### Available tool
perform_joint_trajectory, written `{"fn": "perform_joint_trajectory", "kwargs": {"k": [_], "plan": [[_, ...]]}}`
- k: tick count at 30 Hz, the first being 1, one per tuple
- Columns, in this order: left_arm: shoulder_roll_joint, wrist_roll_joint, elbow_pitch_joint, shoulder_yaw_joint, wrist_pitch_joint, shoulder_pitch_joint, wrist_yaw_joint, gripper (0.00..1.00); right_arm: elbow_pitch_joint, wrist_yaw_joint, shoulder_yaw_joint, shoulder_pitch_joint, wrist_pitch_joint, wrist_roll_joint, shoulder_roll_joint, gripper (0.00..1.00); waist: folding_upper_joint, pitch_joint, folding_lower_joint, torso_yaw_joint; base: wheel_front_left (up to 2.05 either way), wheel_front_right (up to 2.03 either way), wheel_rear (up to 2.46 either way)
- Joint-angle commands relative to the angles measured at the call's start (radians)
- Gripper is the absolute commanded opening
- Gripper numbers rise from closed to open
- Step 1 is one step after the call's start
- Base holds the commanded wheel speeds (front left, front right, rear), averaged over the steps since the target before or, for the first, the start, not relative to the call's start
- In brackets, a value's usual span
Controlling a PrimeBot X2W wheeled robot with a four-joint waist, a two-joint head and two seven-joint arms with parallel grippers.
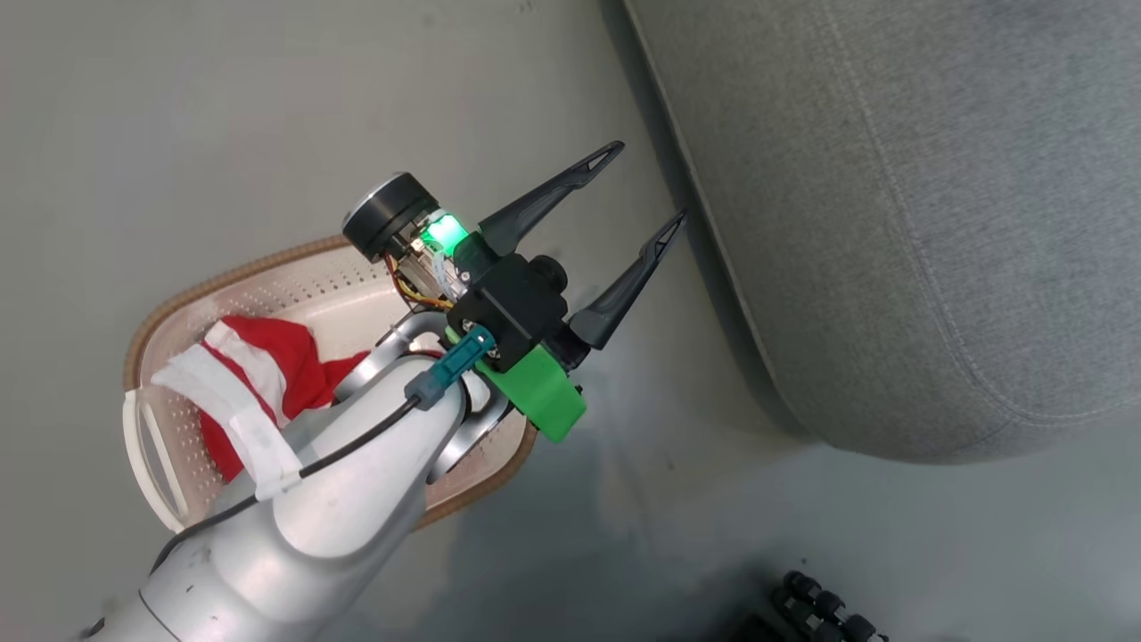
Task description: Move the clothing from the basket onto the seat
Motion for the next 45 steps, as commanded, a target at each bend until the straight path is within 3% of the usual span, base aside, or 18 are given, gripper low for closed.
{"fn": "perform_joint_trajectory", "kwargs": {"k": [1,9,17,30,31,32,45], "plan": [[0.008,0.009,-0.005,0.003,0.002,-0.022,0.006,1.0,0.029,-0.001,0.001,-0.041,-0.003,-0.002,-0.019,0.0,0.0074,0.058,0.0,0.016,0.0,0.0,0.0],[0.015,0.017,-0.015,-0.002,0.002,-0.043,0.008,1.0,0.218,-0.001,0.045,-0.128,-0.003,-0.029,-0.039,0.0,0.0074,0.113,0.0,0.036,0.0,0.0,0.0],[0.022,0.008,-0.011,0.002,-0.007,-0.04,0.018,1.0,0.34,-0.001,0.053,-0.009,-0.003,-0.041,0.018,0.0,0.0074,0.122,0.0,0.057,0.0,0.0,0.0],[0.022,-0.008,-0.003,0.002,-0.017,-0.017,0.029,1.0,0.412,-0.001,0.042,0.184,-0.003,-0.065,0.097,0.0,0.0074,0.095,0.0,0.072,0.0,0.0,0.0],[0.022,-0.01,-0.001,0.002,-0.018,-0.012,0.03,1.0,0.414,-0.001,0.043,0.19,-0.003,-0.067,0.098,0.47,0.0074,0.088,0.0,0.071,0.0,0.0,0.0],[0.024,-0.012,0.002,0.002,-0.019,-0.008,0.031,1.0,0.417,-0.001,0.043,0.193,-0.003,-0.069,0.101,1.0,0.0074,0.082,0.0,0.069,0.0,0.0,0.0],[0.001,-0.051,0.031,0.024,-0.028,0.07,0.046,1.0,0.345,-0.001,0.035,0.395,-0.003,-0.08,0.157,1.0,0.0074,-0.09,0.0,0.051,0.0,0.0,0.0]]}}
